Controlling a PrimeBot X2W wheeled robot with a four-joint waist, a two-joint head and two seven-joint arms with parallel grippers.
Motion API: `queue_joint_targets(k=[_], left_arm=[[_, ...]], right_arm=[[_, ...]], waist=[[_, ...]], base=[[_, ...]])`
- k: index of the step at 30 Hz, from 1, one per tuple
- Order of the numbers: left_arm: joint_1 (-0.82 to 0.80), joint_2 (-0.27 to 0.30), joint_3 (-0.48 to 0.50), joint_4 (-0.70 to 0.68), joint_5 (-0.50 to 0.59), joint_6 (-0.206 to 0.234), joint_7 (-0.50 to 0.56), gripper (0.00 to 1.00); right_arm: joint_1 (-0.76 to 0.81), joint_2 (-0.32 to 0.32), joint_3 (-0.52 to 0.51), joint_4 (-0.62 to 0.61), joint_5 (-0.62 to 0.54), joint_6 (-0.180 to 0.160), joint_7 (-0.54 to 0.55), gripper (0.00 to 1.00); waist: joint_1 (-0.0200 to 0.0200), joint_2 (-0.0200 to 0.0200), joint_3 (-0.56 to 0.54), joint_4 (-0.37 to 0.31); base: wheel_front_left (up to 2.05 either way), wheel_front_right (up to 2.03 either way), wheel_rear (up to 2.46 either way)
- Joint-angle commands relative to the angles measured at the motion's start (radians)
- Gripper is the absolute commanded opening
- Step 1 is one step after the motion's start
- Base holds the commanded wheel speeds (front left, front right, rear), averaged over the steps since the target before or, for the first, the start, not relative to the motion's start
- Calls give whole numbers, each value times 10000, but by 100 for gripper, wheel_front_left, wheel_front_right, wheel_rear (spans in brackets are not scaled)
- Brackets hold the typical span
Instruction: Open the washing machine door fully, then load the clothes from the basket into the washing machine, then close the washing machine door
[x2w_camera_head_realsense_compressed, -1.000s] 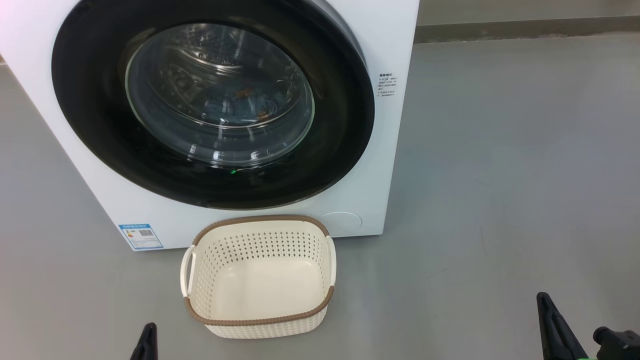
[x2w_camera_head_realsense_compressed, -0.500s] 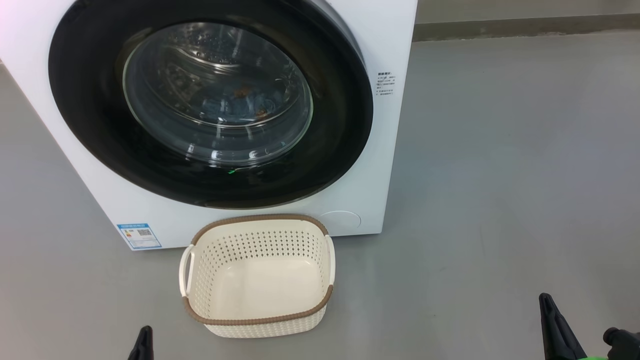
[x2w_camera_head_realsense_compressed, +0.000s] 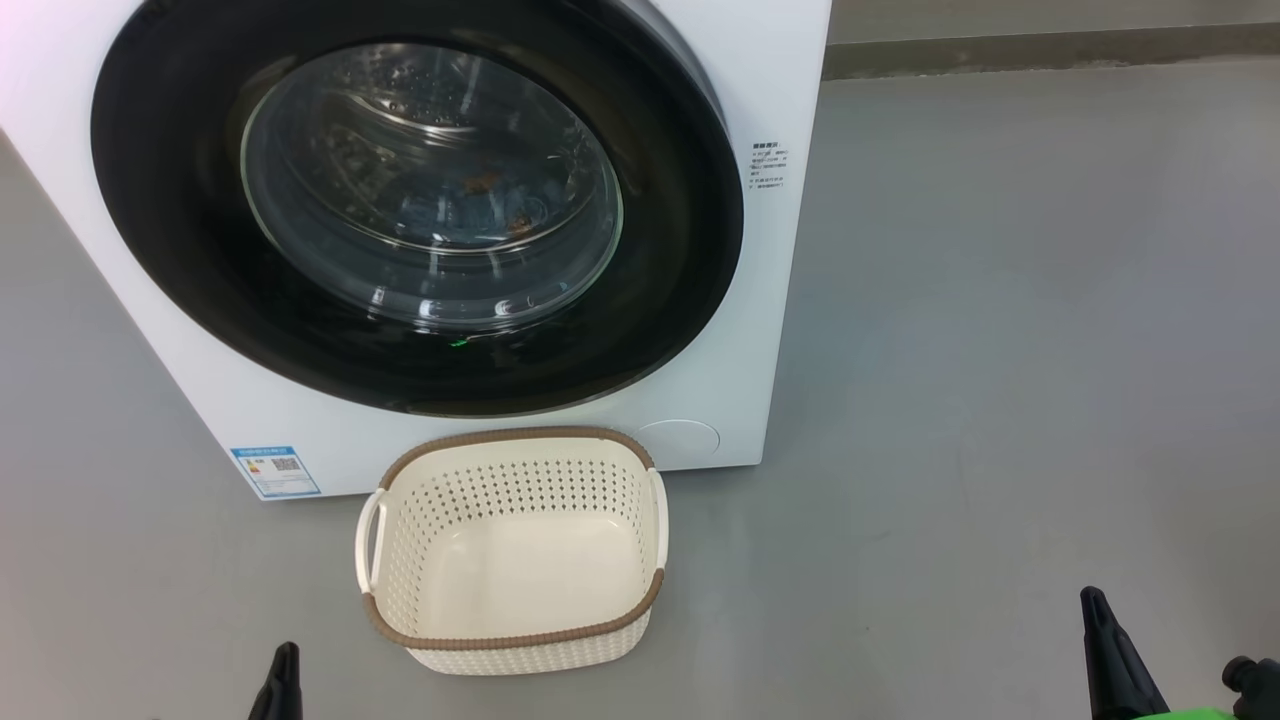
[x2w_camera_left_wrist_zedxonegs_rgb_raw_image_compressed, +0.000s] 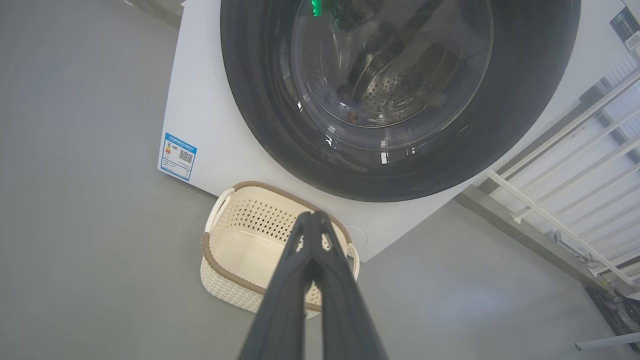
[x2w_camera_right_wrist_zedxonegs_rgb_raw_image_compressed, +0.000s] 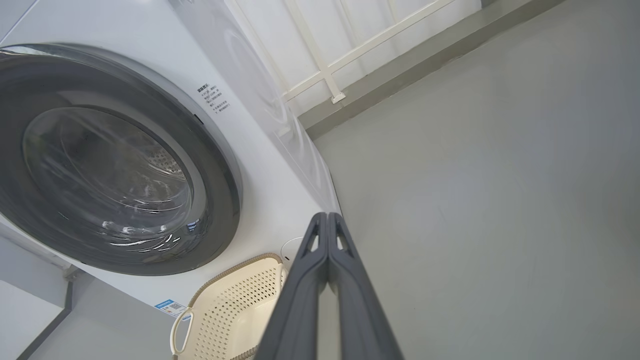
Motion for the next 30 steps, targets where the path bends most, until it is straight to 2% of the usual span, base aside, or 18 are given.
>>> queue_joint_targets(k=[1, 30], left_arm=[[-442, 120, 186, -180, -251, -7, 81, 0], [-964, 5, 538, 22, -3068, -14, 916, 0]], right_arm=[[-471, -80, 117, -200, 315, -17, 73, 0], [-924, -72, 262, -36, 3593, -30, 931, 0]], waist=[[-1, 0, 3, -3], [-1, 0, 66, -77]], base=[[0, 0, 0], [0, 0, 0]])
